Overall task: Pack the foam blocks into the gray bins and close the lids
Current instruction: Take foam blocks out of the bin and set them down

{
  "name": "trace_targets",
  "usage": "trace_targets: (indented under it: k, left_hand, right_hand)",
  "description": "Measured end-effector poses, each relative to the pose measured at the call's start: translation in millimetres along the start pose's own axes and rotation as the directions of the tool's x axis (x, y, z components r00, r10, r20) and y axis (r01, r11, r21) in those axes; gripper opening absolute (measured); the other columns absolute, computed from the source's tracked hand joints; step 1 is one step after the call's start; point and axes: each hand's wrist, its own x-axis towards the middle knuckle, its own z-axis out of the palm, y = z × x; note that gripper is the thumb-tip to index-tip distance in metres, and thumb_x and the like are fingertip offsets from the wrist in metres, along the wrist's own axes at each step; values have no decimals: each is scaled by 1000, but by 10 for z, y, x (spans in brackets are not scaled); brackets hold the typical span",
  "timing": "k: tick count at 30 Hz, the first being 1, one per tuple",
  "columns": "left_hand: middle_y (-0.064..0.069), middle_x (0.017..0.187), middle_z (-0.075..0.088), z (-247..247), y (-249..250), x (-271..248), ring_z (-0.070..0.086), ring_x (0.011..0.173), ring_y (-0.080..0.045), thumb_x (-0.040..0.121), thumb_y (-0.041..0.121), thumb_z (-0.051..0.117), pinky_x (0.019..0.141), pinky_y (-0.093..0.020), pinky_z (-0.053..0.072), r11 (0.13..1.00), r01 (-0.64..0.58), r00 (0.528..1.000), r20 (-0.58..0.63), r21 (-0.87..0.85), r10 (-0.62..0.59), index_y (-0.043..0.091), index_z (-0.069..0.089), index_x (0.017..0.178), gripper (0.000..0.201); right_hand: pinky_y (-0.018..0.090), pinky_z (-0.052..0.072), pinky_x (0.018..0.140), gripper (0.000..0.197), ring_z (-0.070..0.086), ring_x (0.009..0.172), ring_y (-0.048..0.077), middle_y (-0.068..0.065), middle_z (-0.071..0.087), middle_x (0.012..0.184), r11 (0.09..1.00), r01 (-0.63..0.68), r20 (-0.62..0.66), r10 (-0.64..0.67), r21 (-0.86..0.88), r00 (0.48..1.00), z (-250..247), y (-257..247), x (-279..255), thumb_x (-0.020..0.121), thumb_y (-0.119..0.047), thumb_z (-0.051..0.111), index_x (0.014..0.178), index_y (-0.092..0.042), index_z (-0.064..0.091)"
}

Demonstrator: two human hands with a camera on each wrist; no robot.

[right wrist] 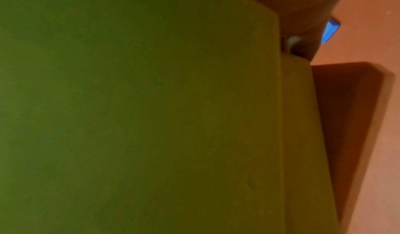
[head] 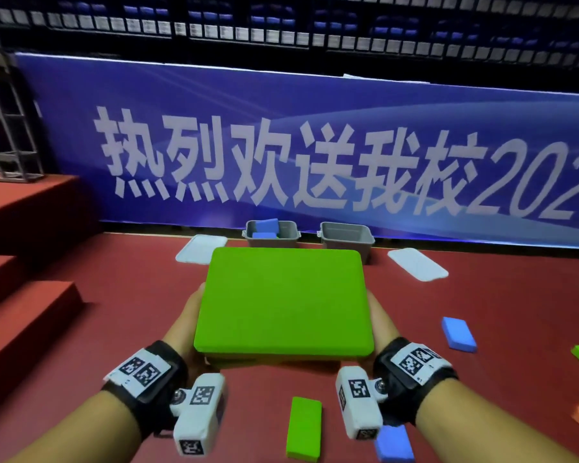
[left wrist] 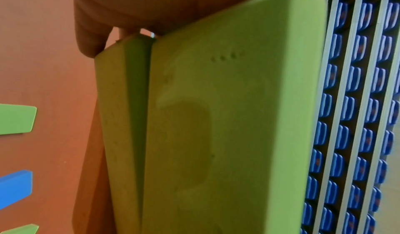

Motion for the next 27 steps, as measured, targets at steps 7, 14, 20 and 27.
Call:
trace_targets:
  k: [7,14,20,27]
  left_hand:
    - [2,36,46,-736,685,1540,42,23,-15,90,60,42,33,-20,42,997,56,998,-2,-46,-56,23,47,50,55]
    - [3,43,53,-1272,1159,2988,50,32,-16,85,63,48,41,-22,45,993,92,995,33,-68,-90,23,55,48,55]
    - [0,59,64,-1450,1403,4332,61,47,-20,88,58,52,51,-28,50,985,93,995,60,-145,-85,23,66,61,46]
    - [-5,61,67,-1374,1913,6304,65,51,-21,93,45,48,48,-28,51,991,116,993,38,-67,-113,20,71,58,49]
  right_hand:
    - [26,56,51,44,69,54,21,10,73,68,999,-14,-31,15,39,999,882,43,1506,95,-38,50,68,-13,75]
    - [40,54,82,43,70,80,28,14,73,98,998,-40,-109,45,49,993,1393,81,2864,90,-46,58,112,-10,70]
    - [46,52,92,50,69,92,31,17,71,110,995,-86,-140,92,50,986,1602,-49,4104,88,-47,60,119,-9,68]
    - [31,58,60,36,71,63,24,11,74,78,994,-91,-119,97,54,988,1745,-466,6057,95,-41,49,95,-10,69]
